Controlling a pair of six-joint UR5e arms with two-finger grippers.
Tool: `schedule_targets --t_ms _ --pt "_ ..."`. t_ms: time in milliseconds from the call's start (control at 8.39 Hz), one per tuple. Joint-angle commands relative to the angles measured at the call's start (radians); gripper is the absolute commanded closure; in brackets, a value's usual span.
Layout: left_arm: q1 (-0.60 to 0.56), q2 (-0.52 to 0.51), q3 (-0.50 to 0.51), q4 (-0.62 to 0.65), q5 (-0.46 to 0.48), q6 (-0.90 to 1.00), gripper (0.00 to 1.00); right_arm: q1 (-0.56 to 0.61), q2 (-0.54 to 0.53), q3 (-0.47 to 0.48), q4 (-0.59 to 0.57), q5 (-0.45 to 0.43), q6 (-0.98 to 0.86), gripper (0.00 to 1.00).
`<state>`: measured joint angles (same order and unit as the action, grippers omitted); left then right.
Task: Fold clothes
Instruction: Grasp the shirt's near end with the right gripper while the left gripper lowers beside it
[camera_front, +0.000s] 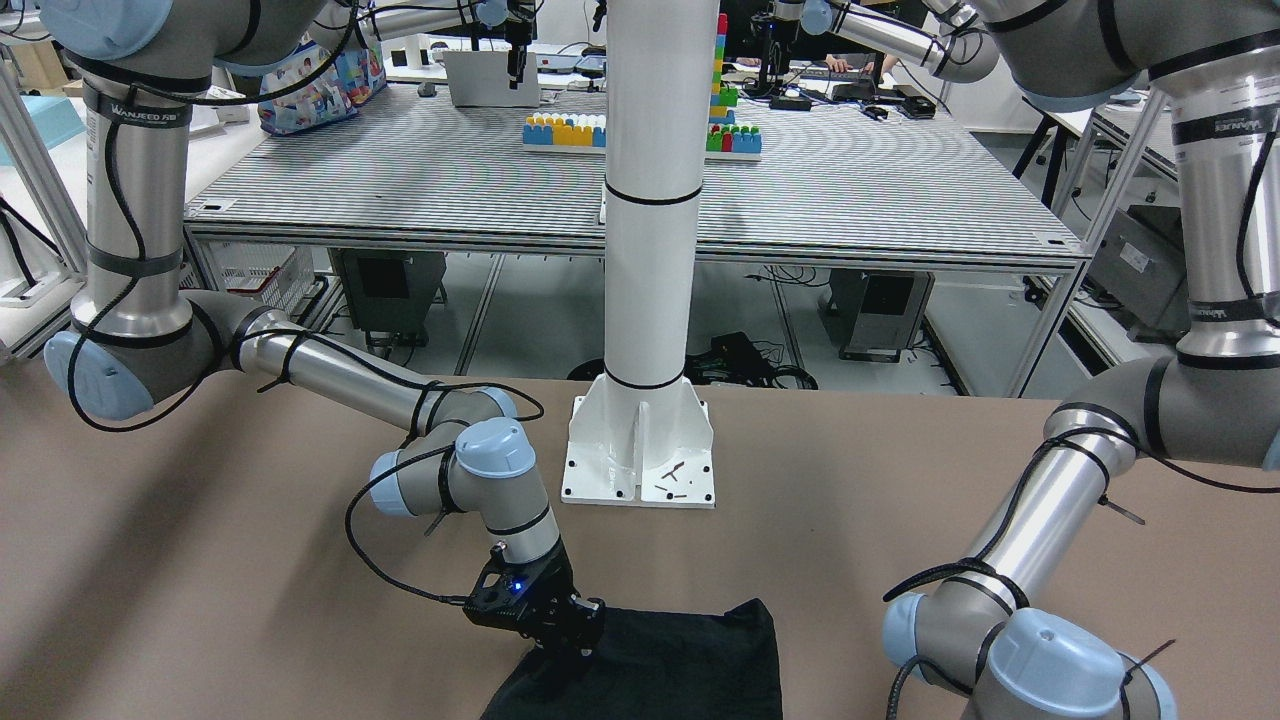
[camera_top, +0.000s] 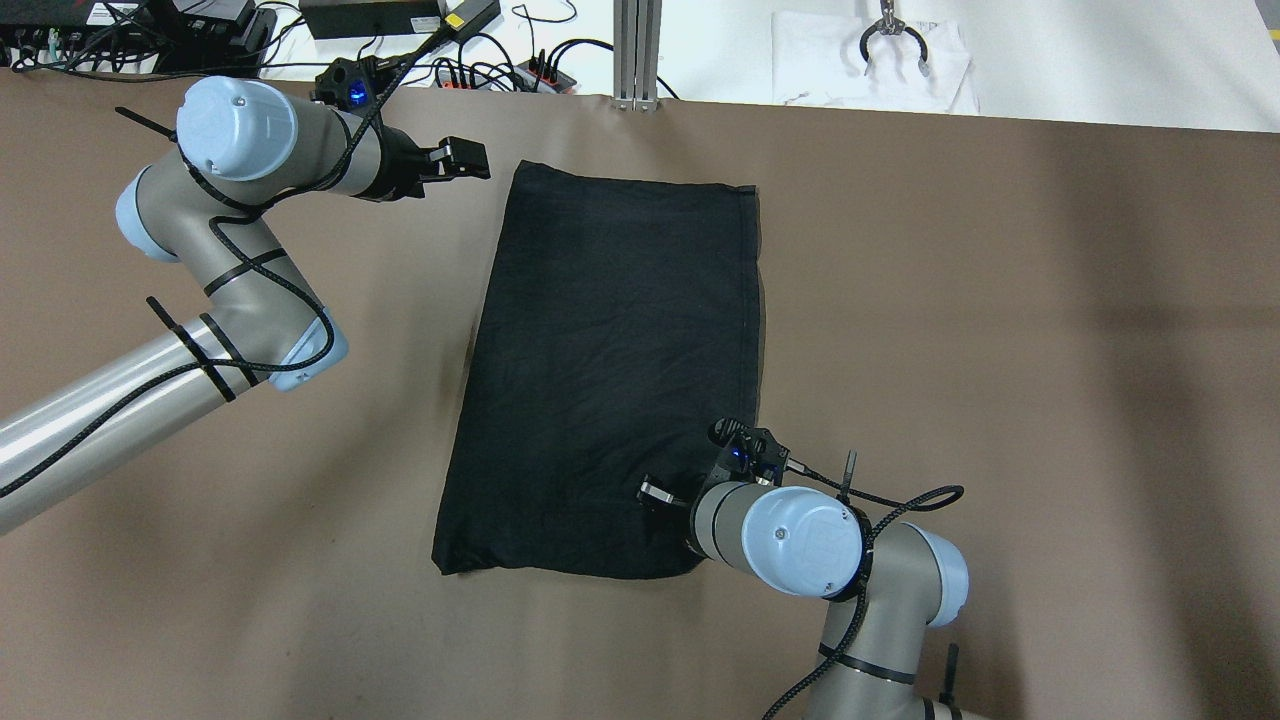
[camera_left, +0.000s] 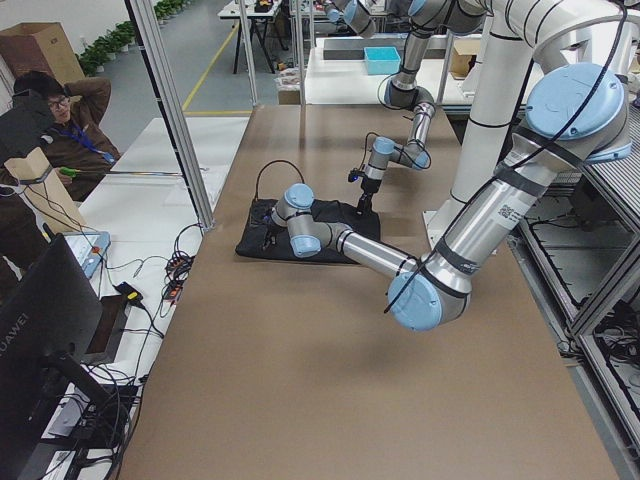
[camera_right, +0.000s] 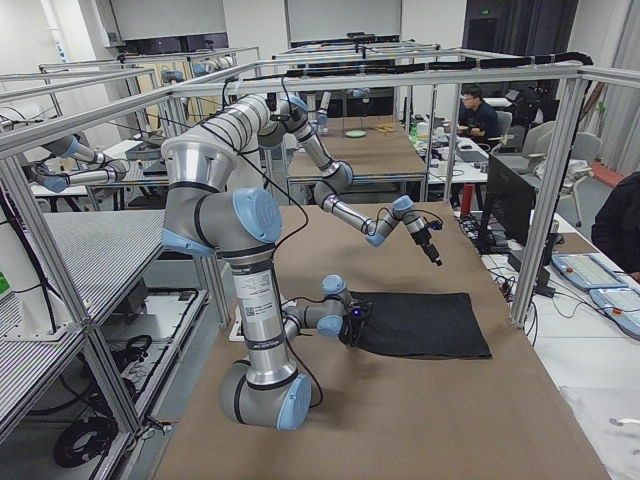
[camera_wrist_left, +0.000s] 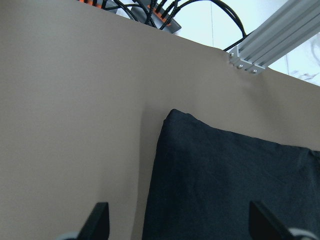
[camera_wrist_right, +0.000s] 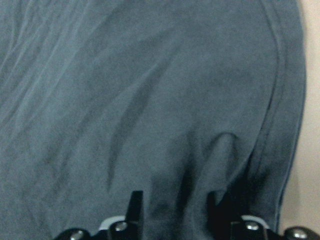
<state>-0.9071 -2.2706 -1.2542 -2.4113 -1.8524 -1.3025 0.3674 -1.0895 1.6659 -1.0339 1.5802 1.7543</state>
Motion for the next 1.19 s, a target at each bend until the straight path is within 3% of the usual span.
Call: schedule_targets --t_ms 0,357,715,1072 --pt "0.002 0.0 0.002 0.0 0.001 0.0 0.0 0.017 0.014 -0.008 -0.017 0.001 0.007 1.0" --pt "-0.001 0.002 -0.002 -0.005 -0.013 -0.004 0.0 0.022 0.022 -0.002 -0.015 0.007 0.005 1.0" --pt "0.019 0.139 -0.224 0.012 -0.106 -0.209 0.0 0.028 0.02 0.058 -0.017 0.023 -0.002 1.0" --pt "0.14 0.325 -0.414 0.005 -0.046 -0.346 0.0 0.027 0.017 0.09 -0.017 0.04 -0.009 1.0"
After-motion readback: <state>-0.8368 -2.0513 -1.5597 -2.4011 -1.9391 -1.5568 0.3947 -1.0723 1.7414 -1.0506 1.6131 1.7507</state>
